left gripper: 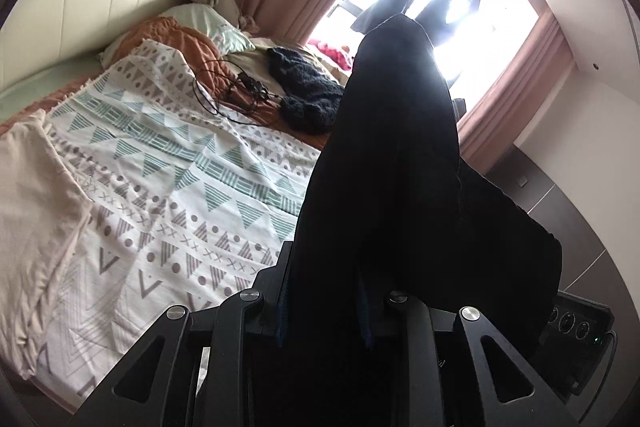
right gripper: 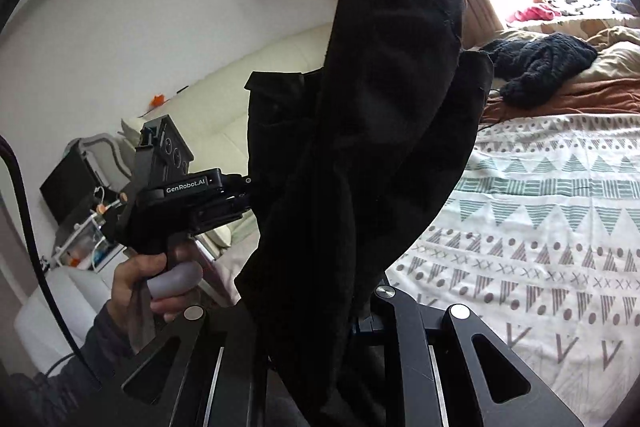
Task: Fold large clothes
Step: 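Lift the folded black shirt with both tools and carry it toward the headboard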
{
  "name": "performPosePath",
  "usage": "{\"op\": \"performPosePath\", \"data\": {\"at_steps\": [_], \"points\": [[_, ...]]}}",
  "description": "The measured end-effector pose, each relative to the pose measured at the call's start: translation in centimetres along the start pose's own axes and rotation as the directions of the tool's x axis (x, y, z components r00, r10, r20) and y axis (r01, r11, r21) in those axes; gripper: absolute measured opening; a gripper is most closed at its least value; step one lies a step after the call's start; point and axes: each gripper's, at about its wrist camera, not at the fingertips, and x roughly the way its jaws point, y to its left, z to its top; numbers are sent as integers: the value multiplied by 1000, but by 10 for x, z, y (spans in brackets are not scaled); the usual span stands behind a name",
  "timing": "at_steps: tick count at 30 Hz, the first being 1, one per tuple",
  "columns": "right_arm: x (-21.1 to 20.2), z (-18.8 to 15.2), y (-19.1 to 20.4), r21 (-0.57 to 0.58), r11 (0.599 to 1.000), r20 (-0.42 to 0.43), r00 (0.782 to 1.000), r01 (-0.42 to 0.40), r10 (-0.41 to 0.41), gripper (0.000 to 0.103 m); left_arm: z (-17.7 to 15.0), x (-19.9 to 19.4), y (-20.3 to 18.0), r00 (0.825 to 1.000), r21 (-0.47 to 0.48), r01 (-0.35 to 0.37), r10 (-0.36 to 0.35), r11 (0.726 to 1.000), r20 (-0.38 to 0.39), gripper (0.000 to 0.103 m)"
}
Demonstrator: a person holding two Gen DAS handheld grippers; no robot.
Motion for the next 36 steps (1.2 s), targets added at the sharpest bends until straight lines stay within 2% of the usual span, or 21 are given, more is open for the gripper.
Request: {"op": "performPosePath", "data": {"at_steps": [10,21,26,29,32,36], "points": [[73,15,81,-64,996,-41,997,-61,58,16,32,-79,69,996,-20,-31,32,999,84,28],[170,27,155,-120,984,-108,987,-135,122,16,66,-145,154,982,-70,-101,111,992,155,28],[215,30,186,-137,973,-122,978,-188,171,16,84,-181,192,966,-94,-152,168,984,194,28],[242,26,203,-141,964,-139,969,-226,206,17,93,-202,209,952,-94,-217,232,972,201,28],[273,19,220,-124,954,-172,953,-274,251,17,98,-219,225,934,-94,-278,292,956,204,28],[313,7,236,-88,933,-218,921,-349,324,17,101,-237,249,914,-111,-339,355,934,197,28]]}}
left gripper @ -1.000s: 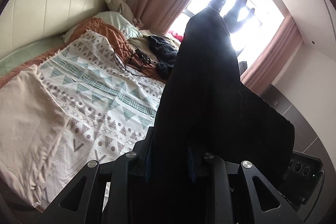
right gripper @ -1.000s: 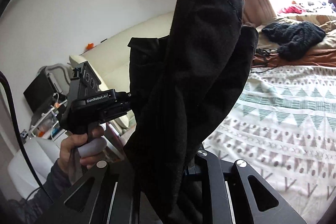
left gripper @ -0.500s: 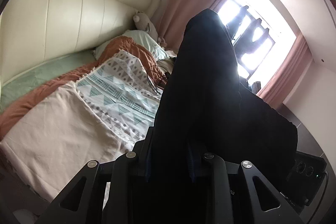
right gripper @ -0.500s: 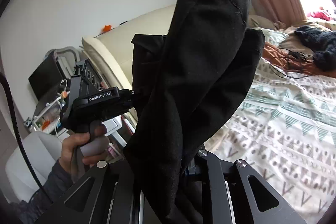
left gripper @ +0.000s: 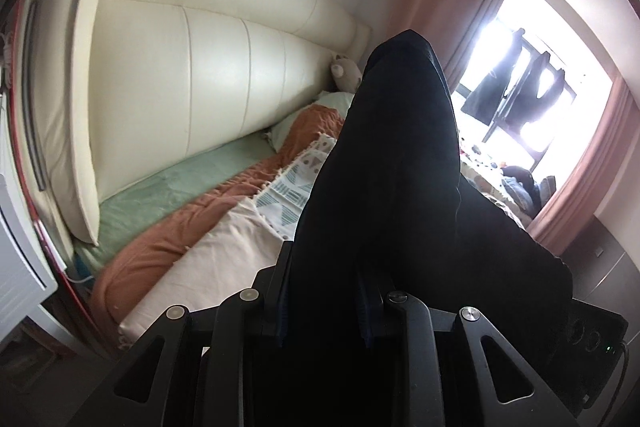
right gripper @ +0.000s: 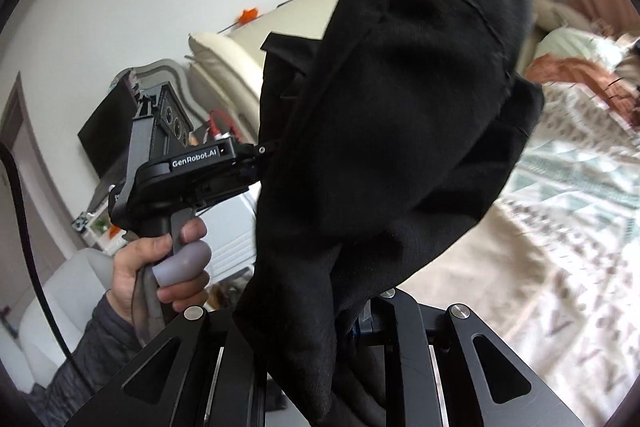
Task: Fold large clothes
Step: 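Lift the folded black shirt with both tools and carry it toward the headboard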
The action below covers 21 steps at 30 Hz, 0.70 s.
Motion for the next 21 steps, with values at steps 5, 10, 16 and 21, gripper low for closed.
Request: {"op": "performPosePath", "data": {"at_steps": [5,10,16,21], "points": [[43,-10,-11,77,991,-30,994,-105,108,17,2,5,23,997,16,-73,73,997,-23,27],[78,-25,-45,194,968,-71,982,-159,176,17,-2,38,40,987,50,-143,147,988,-72,28],[108,-35,-98,287,949,-93,982,-130,163,17,-3,99,67,980,10,-150,150,989,-131,28],[112,-42,-141,332,932,-60,983,-144,173,16,0,147,67,974,44,-151,156,988,-166,28]]}}
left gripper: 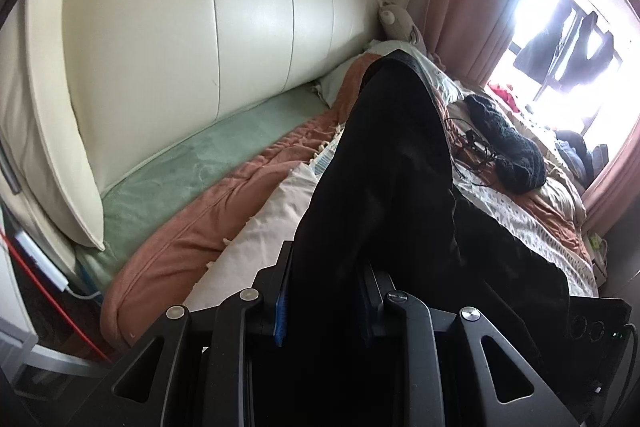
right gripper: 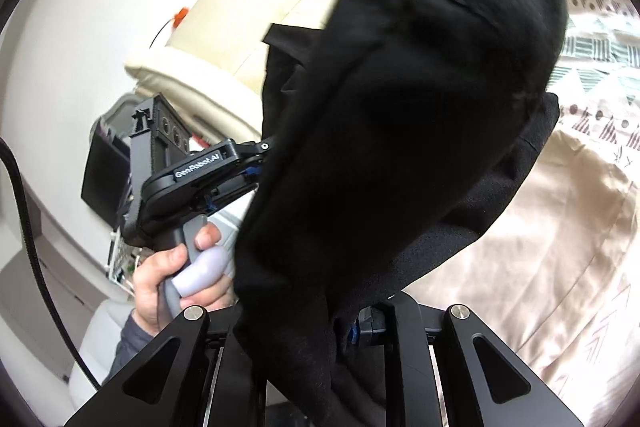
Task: Fold large clothes
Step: 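Lift the folded black shirt with both tools and carry it toward the headboard, then lower the shirt onto the bed edge by the headboard and open both tools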
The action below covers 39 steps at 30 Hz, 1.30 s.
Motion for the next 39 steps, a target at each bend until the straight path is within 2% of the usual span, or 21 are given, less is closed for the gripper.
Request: {"op": "performPosePath", "data": {"at_steps": [4,7,9,12,14,19,21,24,25,27,29,34,36,37,39], "points": [[-4,6,-45,83,996,18,1000,18,-20,16,5,41,3,998,-12,-43,42,999,-41,28],[-12,3,-87,174,984,52,998,33,-43,16,7,60,8,989,-63,-142,138,988,-56,38],[-5,-2,-116,238,969,27,997,59,-68,16,0,64,16,984,-107,-170,162,980,-72,39],[2,-13,-153,329,934,-36,990,143,-139,16,-15,63,26,980,-134,-182,169,974,-102,40],[2,-14,-165,377,921,-28,995,99,-95,16,-27,57,29,978,-126,-190,176,974,-109,40],[0,-9,-159,342,932,-28,993,119,-117,16,-55,30,36,979,-140,-195,184,971,-88,40],[11,-8,-156,347,929,-38,991,133,-127,25,-65,23,38,976,-146,-213,202,966,-87,40],[4,-4,-151,349,922,-48,986,164,-157,34,-83,7,39,969,-143,-242,231,960,-86,41],[-1,-2,-151,340,924,-43,985,174,-170,35,-90,3,38,968,-139,-246,236,959,-85,43],[-15,-5,-147,324,924,-28,978,203,-205,37,-102,-3,37,967,-134,-253,245,958,-75,59],[-26,-9,-147,326,922,-13,976,210,-217,37,-115,-10,37,964,-138,-267,261,954,-58,67],[-27,-8,-151,317,922,-6,972,224,-234,37,-144,-10,29,959,-141,-280,271,949,-81,67],[-27,-9,-153,308,911,-15,958,275,-285,37,-154,-10,22,952,-115,-305,298,946,-74,68],[-25,-10,-156,309,896,-30,945,319,-326,37,-159,-8,18,948,-105,-317,310,943,-73,69],[-21,-13,-160,327,882,-46,938,340,-344,37,-165,-5,11,942,-94,-332,326,938,-79,83]]}}
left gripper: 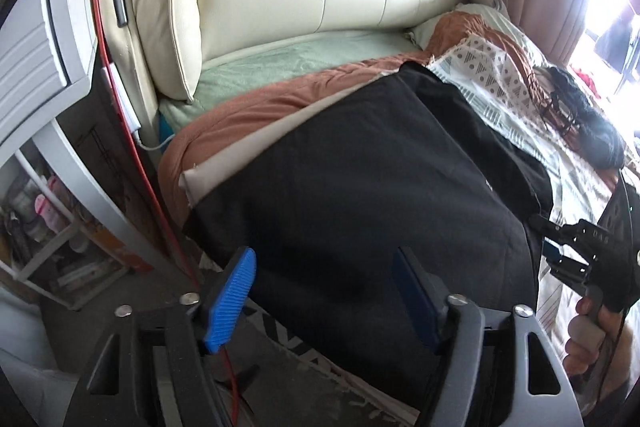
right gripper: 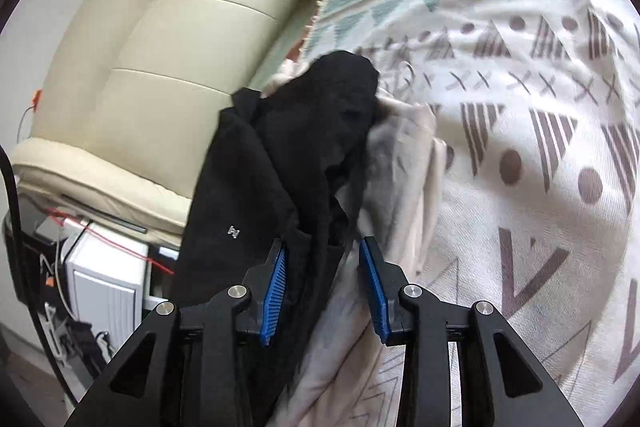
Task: Fold large clothes
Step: 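Lower the shirt onto the bed edge by the headboard and open both tools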
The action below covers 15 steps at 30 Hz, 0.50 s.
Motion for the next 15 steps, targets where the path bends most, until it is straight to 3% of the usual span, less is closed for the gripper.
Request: {"op": "performPosePath", "data": {"at_steps": [2,6,11,13,14,15], "points": [[0,-2,-3,-12,1000,-5,1000,20,-20,37,-6,3,-6,1000,7,-18,18,1000,-11,89],[-8,-3,-3,-30,999,-2,1000,23,-23,37,-15,0,-16,999,38,-40,41,998,-12,89],[-35,-6,-13,-22,1000,-9,1000,-1,0,38,-23,-22,-12,1000,5,-1,1,1000,8,89],[-54,-11,-13,-40,999,7,1000,3,-3,45,-26,-34,-11,999,4,17,-17,1000,31,89],[-63,-13,-12,-48,999,15,1000,3,-2,59,-27,-41,-11,999,2,31,-31,1000,41,89],[-73,-17,-10,-60,998,30,999,14,-12,66,-27,-47,-11,998,-2,40,-40,999,47,89]]}}
